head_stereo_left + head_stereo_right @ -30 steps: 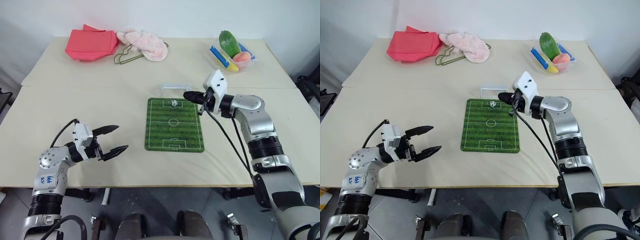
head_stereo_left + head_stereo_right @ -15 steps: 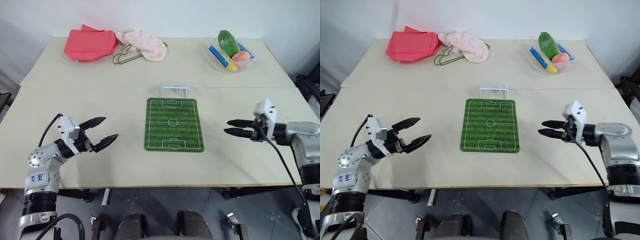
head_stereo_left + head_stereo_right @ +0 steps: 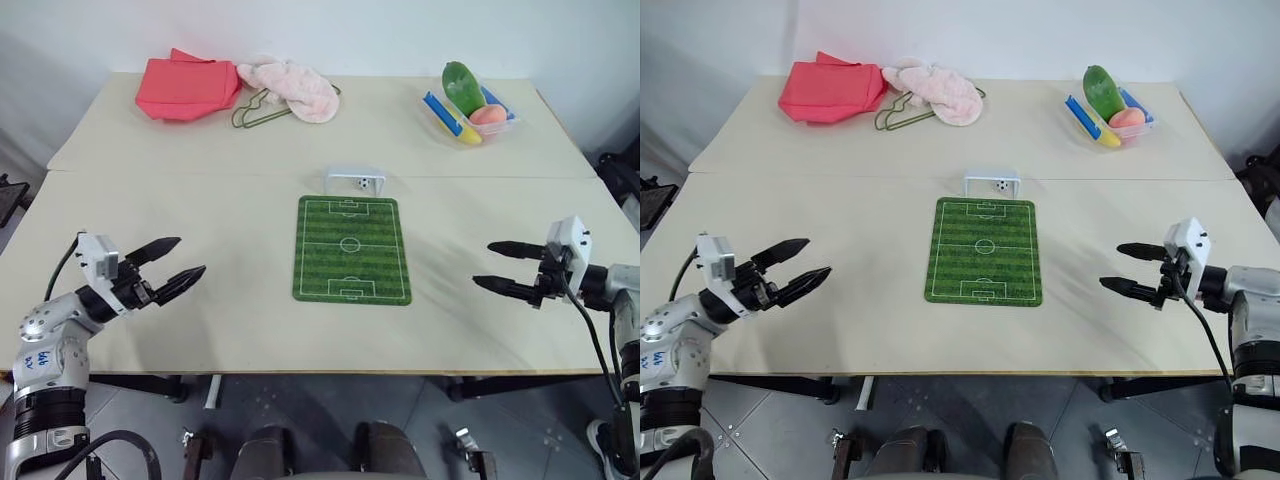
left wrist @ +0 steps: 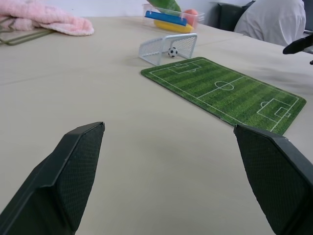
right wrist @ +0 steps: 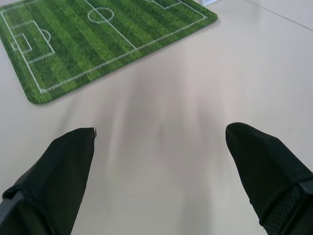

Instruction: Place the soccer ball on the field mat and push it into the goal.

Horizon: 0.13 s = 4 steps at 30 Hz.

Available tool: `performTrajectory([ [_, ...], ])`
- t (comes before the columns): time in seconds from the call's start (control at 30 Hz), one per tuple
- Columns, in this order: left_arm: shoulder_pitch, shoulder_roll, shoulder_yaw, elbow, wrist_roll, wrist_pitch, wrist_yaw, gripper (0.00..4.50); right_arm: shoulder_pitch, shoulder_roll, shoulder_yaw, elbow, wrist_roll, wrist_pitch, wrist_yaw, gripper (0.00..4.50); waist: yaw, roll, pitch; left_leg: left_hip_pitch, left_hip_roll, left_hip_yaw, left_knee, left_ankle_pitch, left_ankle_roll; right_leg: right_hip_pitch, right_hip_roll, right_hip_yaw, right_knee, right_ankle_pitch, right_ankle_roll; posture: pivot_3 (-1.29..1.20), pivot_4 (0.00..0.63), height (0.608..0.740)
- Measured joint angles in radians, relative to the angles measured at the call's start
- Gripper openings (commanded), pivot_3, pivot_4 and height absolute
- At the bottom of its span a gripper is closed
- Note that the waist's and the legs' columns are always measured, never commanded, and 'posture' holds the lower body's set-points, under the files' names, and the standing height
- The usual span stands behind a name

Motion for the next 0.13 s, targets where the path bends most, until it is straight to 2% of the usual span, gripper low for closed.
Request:
performTrajectory([
  [0.13, 0.000, 0.000, 0.005, -0.002, -0.011, 0.026, 0.007, 4.50, 0.028, 0.005, -0.027, -0.040, 0.009, 0.008, -0.040, 4.47, 0.001, 0.000, 0.000, 0.000, 0.001, 0.000, 0.000, 0.000, 0.000, 0.000, 0.000, 0.000, 0.000, 0.000, 0.000, 0.00, 0.150, 0.740],
])
